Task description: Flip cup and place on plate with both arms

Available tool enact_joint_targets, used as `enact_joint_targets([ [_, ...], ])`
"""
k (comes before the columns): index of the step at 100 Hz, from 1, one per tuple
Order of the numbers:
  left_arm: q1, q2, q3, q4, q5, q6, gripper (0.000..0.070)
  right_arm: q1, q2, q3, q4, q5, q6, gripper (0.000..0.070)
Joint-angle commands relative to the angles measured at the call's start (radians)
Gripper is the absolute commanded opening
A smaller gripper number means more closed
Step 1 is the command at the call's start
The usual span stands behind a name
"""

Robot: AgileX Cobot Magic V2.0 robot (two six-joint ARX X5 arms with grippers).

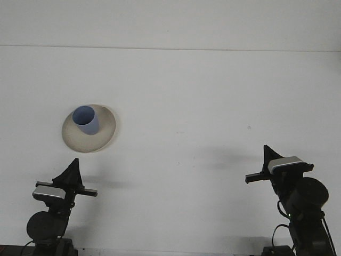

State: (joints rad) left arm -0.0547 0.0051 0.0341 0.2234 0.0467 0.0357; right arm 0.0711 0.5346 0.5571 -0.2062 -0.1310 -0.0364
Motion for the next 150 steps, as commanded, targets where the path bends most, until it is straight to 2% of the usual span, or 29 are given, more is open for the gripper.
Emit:
enact_joint_targets([
  [1,-0.002,-0.002,-0.020,0.010,-0.005,-0.002,0.0012,0.001,-0.022,-0.026,0.030,0.001,0.013,0.0000],
  [33,-0.002,-0.002,-0.020,0.010,-0.005,-0.002,0.0012,0.001,-0.237,-0.268,0.208,0.003,0.014,0.0000],
  [71,-0.002,-0.002,-0.020,0.010,-0.005,-0.003,0.0012,0.000,-0.539,-0.452,0.209,0.114,0.014,0.0000],
  [121,-0.002,-0.002,-0.020,0.009,-0.005,-0.002,0.0012,-0.005,-0.534,-0.546,0.289,0.132,0.016,0.0000],
  [150,-0.002,-0.002,-0.020,0.009,-0.005,-0.002,0.0012,-0.005,-0.534,-0.545,0.280,0.132,0.016,0.0000],
])
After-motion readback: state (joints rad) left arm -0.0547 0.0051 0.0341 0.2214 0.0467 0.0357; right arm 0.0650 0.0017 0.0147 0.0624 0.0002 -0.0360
